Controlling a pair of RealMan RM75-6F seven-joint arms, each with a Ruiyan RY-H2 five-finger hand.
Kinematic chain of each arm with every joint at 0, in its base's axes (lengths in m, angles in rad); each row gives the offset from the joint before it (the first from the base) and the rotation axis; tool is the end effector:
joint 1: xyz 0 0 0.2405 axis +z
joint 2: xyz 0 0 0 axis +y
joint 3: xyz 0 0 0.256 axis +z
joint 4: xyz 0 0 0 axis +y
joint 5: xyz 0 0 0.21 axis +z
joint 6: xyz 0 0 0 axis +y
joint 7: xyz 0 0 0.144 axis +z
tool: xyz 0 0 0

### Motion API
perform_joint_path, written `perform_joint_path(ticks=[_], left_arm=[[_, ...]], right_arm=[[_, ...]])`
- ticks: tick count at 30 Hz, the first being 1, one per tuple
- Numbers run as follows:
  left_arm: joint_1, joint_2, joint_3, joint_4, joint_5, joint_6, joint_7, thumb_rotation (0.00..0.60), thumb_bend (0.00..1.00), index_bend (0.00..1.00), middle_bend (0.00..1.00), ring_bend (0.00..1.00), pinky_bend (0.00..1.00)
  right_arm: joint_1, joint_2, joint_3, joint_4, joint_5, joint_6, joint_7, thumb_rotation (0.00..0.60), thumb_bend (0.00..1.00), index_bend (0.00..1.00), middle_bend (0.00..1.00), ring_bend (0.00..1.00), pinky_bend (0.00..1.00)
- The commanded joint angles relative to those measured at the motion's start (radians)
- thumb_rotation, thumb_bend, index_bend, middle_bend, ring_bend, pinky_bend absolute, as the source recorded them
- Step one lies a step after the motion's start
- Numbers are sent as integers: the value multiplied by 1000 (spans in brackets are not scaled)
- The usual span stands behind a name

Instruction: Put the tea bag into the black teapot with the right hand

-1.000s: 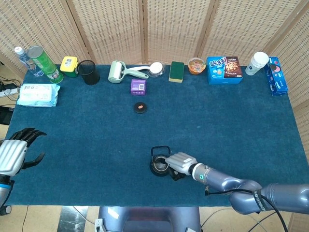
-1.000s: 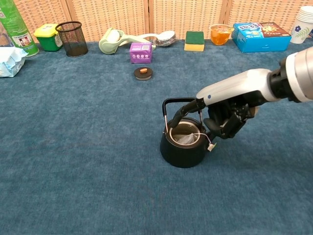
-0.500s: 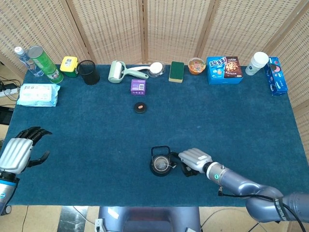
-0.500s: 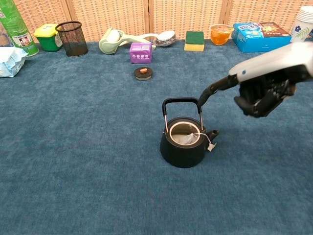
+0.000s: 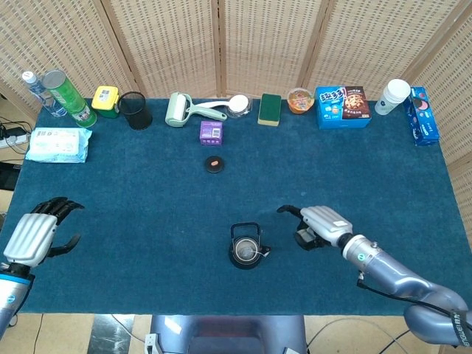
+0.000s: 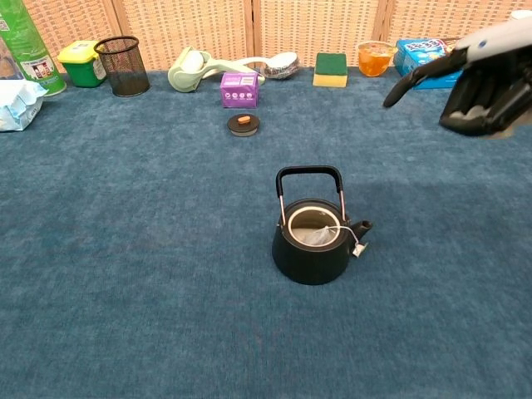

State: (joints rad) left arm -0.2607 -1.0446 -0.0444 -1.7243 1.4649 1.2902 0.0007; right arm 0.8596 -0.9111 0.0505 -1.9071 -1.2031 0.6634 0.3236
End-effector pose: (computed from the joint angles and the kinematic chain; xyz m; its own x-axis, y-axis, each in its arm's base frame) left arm -0.2736 0.2267 0.1472 0.3779 0.1406 0.9151 0.9223 -0.1439 -0.3588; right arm -0.1423 -0.3162 0.1045 0.2098 -0.6199 0.7561 -0.9615 -0.2713 0.0444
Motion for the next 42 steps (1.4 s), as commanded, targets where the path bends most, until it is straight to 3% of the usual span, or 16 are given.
perform_joint_path(ticks=[1, 10, 26, 35, 42], left_arm=[[0, -9, 0, 1, -21, -10, 16, 600, 371, 272, 278, 160, 198], [32, -32, 23, 23, -46, -2, 24, 600, 370, 272, 278, 160, 198], [146, -122, 66, 138, 14, 161, 22, 600, 369, 271, 279, 160, 192], [203, -118, 114, 120, 76, 220, 25, 600, 370, 271, 278, 160, 190], [215, -111, 119, 112, 81, 222, 16, 600, 370, 271, 278, 160, 184]], right_arm=[[-101, -97, 9, 146, -23, 191, -95, 600, 570, 168, 636, 699, 734], [-204, -237, 23, 268, 13, 413, -301, 600, 566, 234, 399, 496, 569], [-428, -396, -13, 390, -65, 735, -478, 600, 468, 256, 371, 412, 457], [-541, -396, -54, 357, -141, 840, -485, 600, 464, 274, 371, 398, 443], [-593, -390, -58, 351, -162, 868, -479, 600, 451, 286, 371, 397, 439]])
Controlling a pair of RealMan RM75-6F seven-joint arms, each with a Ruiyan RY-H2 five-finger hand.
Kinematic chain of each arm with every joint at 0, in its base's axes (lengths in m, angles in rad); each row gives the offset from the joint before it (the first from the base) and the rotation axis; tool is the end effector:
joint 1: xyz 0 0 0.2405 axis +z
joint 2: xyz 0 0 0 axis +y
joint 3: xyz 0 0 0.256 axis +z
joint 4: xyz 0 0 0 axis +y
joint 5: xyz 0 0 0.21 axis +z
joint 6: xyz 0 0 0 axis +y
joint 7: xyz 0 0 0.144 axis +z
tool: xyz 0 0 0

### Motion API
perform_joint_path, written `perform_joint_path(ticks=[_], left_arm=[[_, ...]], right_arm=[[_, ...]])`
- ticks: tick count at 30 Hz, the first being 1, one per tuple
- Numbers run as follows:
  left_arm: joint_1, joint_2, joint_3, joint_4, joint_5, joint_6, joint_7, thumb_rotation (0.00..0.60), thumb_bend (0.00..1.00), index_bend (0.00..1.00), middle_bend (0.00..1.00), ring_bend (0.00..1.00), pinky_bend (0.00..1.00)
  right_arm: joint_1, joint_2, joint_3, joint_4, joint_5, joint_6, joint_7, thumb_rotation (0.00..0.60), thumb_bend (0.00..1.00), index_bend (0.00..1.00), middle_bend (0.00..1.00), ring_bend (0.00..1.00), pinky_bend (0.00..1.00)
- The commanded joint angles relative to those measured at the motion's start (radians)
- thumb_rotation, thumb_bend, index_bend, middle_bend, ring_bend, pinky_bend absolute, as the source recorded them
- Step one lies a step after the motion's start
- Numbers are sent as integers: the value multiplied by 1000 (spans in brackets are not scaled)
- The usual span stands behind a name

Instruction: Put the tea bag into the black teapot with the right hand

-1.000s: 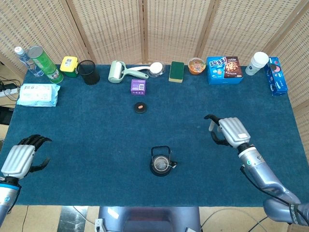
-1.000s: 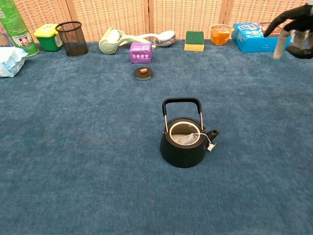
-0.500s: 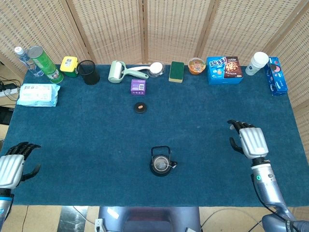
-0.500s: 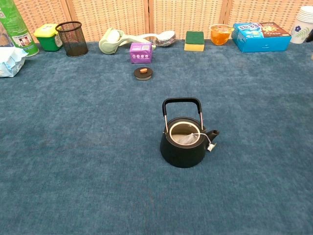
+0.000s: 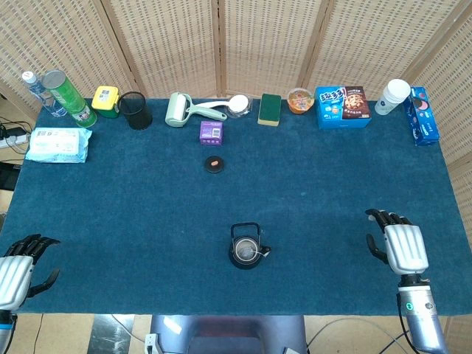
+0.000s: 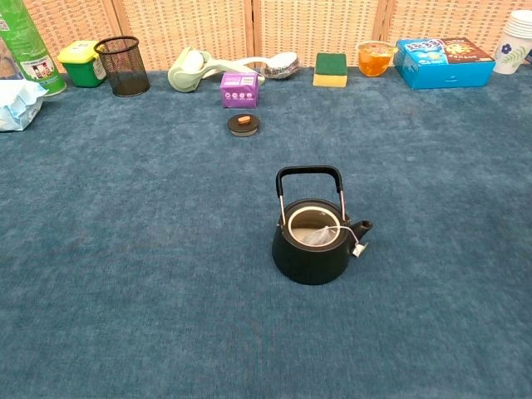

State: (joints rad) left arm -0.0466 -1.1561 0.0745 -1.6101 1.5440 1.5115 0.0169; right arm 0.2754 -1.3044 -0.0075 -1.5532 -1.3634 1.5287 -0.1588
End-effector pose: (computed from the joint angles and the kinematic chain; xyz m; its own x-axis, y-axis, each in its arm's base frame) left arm -0.3158 0.1419 0.1325 0.3831 0.1161 0.9164 0.9232 -0.0156 -0.3840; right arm -0.2857 -0.2254 0.1078 0.4228 0.0357 0.9055 -0.9041 -0.0523 0.4242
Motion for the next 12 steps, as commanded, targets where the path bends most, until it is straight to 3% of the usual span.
perform_joint_path(ticks=[1, 12], left_arm=[[1, 0, 0, -4, 3, 0, 0, 600, 370, 272, 278, 160, 184], [-9, 6, -18, -33, -10, -29, 30, 600, 370, 272, 278, 160, 184]], right_arm=[[-15, 4, 1, -4, 0, 2, 7, 600, 446, 286, 371, 397, 439], [-44, 2, 46, 22, -4, -3, 41, 600, 440, 288, 371, 396, 453]])
